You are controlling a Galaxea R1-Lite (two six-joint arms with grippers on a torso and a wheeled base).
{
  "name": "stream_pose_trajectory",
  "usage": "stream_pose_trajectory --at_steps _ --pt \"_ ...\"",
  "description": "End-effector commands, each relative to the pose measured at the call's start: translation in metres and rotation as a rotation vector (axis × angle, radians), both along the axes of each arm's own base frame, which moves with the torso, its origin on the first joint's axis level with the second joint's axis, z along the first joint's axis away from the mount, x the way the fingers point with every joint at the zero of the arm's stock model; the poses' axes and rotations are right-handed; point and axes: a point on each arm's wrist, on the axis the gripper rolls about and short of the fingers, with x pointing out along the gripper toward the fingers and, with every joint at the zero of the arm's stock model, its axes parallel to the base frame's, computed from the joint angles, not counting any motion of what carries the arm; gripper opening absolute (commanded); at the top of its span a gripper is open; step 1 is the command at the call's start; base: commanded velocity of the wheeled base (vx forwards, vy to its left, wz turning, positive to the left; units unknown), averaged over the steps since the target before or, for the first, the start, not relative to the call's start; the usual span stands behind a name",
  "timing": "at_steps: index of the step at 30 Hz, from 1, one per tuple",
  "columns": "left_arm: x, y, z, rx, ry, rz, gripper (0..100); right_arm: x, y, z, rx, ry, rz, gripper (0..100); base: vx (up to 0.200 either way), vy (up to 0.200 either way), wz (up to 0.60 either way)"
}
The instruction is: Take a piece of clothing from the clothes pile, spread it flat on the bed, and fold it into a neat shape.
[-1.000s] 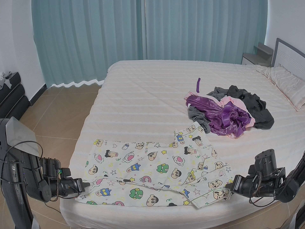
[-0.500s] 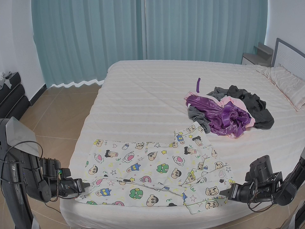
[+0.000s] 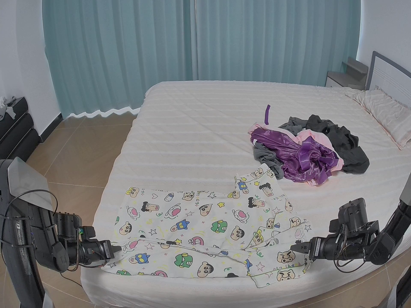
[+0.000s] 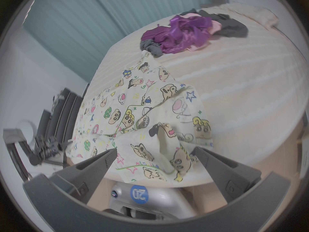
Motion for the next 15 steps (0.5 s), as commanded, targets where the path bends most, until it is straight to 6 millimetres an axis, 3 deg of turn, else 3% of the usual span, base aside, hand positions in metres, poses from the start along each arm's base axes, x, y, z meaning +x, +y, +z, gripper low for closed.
stream_pose_trajectory --at_steps 1,8,15 --pt "0.0 0.0 0.0 0.0 0.002 0.001 0 0.027 -0.013 -0.027 -0.02 0.017 0.096 100 0.0 0.0 0.0" --pt "0.0 0.0 0.0 0.0 0.002 0.001 0 0.041 -0.03 -0.051 0.003 -0.061 0.265 100 0.0 0.0 0.0" --pt "0.0 0.0 0.0 0.0 0.002 0.001 0 0.043 -0.039 -0.06 0.1 -0.1 0.358 100 0.0 0.0 0.0"
